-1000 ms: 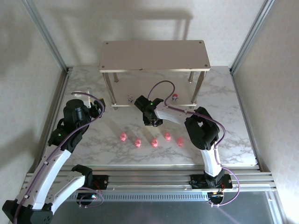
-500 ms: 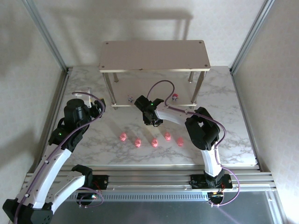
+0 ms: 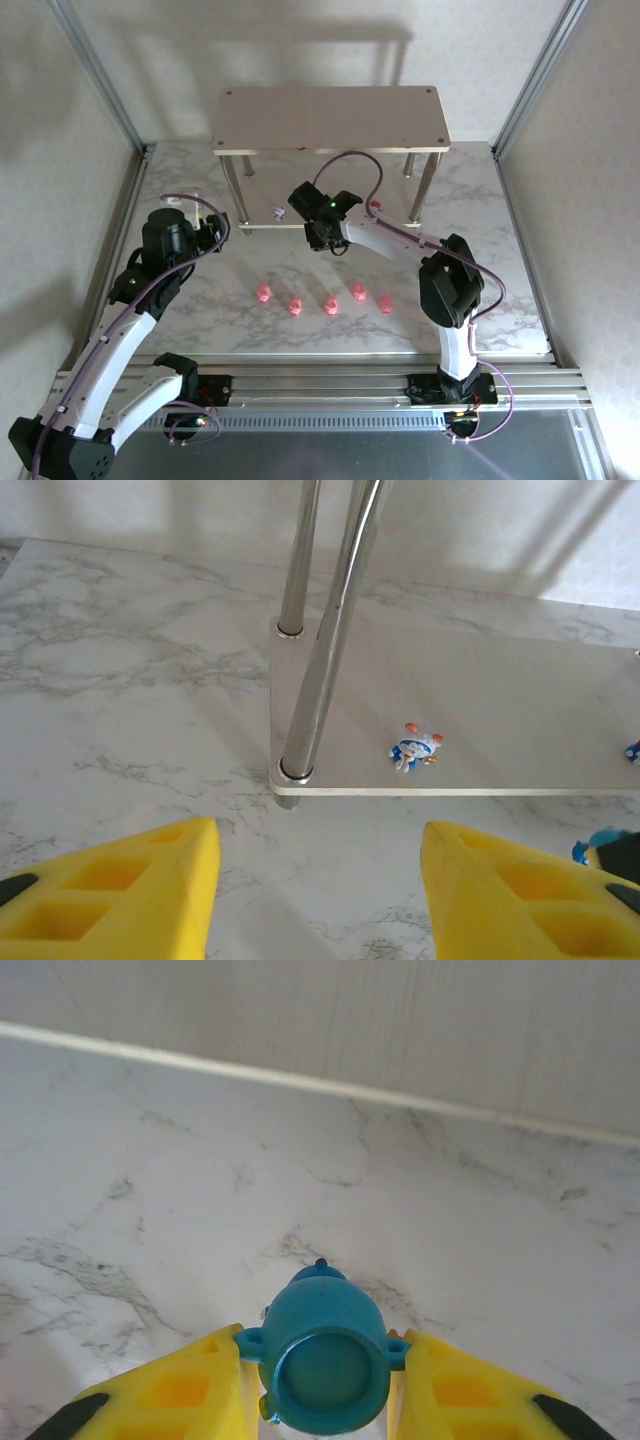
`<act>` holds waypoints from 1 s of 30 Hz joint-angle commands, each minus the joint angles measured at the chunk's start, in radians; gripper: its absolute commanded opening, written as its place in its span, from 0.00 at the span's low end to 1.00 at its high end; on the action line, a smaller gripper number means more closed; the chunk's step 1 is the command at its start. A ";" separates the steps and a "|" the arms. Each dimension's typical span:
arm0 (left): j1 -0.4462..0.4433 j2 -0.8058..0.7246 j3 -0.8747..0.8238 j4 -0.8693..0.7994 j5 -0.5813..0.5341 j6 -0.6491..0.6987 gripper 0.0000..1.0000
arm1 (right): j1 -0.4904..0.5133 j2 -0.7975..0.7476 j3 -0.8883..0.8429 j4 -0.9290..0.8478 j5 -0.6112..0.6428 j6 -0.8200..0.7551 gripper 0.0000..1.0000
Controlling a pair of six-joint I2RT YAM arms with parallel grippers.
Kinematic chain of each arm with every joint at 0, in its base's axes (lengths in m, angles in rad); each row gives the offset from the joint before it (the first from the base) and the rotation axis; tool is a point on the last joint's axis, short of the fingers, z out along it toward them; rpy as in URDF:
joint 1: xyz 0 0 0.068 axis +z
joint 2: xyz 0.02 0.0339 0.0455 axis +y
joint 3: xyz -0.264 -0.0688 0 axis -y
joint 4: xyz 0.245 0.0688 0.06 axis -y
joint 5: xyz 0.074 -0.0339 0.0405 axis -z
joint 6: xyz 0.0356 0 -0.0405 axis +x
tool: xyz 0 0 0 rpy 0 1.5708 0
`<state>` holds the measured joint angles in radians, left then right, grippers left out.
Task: Place and organize the plastic toys onto the shelf
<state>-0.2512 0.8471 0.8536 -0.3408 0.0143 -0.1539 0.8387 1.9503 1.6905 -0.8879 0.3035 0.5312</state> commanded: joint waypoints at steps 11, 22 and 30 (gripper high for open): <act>0.013 -0.011 0.036 -0.012 0.028 -0.009 0.55 | -0.088 0.131 0.248 -0.117 -0.037 -0.122 0.18; 0.015 -0.001 0.045 -0.020 0.037 0.002 0.57 | -0.152 0.225 0.369 -0.177 -0.053 -0.150 0.18; 0.016 0.007 0.032 -0.004 0.043 -0.003 0.56 | -0.153 0.206 0.325 -0.112 -0.055 -0.112 0.18</act>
<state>-0.2466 0.8539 0.8612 -0.3447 0.0391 -0.1566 0.7048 2.1483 2.0342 -1.0142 0.2581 0.3859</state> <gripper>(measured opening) 0.564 0.312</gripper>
